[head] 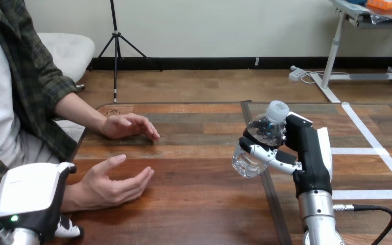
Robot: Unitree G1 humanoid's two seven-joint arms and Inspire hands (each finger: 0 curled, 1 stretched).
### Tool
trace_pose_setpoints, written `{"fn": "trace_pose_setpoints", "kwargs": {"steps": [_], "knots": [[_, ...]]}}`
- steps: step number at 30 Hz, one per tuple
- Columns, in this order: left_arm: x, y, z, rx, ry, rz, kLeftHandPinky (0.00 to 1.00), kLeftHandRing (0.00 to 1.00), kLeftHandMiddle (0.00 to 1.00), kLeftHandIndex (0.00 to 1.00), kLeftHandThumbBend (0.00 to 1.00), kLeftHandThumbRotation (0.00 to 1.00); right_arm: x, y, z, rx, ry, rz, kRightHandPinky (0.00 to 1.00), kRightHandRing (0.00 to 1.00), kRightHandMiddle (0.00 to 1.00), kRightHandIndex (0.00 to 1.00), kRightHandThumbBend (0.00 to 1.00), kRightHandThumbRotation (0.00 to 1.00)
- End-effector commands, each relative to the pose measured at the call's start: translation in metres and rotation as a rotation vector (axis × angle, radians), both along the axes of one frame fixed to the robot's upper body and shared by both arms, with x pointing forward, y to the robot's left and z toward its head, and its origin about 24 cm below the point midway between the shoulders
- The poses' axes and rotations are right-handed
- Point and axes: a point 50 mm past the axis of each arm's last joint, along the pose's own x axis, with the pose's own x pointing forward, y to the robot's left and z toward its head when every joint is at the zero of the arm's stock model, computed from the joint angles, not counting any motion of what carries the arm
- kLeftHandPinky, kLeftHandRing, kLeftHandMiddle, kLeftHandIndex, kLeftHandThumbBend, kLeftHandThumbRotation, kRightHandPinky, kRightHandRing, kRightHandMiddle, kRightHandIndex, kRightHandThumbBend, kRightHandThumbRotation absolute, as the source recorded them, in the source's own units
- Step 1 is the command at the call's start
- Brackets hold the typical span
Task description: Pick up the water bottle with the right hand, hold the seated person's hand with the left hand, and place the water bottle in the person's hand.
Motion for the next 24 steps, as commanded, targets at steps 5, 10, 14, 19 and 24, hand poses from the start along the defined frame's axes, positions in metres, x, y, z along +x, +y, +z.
{"fn": "trace_pose_setpoints", "kwargs": {"steps": [5,10,14,19,24], "knots": [[0.019,-0.008,0.012,0.066,-0.038,-0.047,0.74,0.78,0.8,0.78,1.0,0.0,0.016,0.005,0.029,0.027,-0.13,0.01,0.34,0.39,0.45,0.48,0.72,0.0],[0.022,-0.01,0.007,0.073,-0.034,-0.052,0.73,0.77,0.79,0.77,1.0,0.0,0.016,0.004,0.029,0.028,-0.13,0.011,0.34,0.39,0.45,0.48,0.72,0.0],[0.024,-0.012,0.004,0.075,-0.032,-0.054,0.73,0.76,0.79,0.76,1.0,0.0,0.016,0.004,0.029,0.032,-0.129,0.012,0.34,0.39,0.45,0.48,0.72,0.0],[0.029,-0.015,-0.001,0.086,-0.004,-0.058,0.72,0.76,0.78,0.76,0.98,0.0,0.016,0.003,0.03,0.03,-0.132,0.017,0.34,0.39,0.45,0.48,0.72,0.0],[0.032,-0.018,-0.005,0.097,0.015,-0.058,0.73,0.76,0.79,0.77,0.95,0.0,0.016,0.002,0.031,0.017,-0.137,0.018,0.34,0.39,0.45,0.48,0.72,0.0]]}}
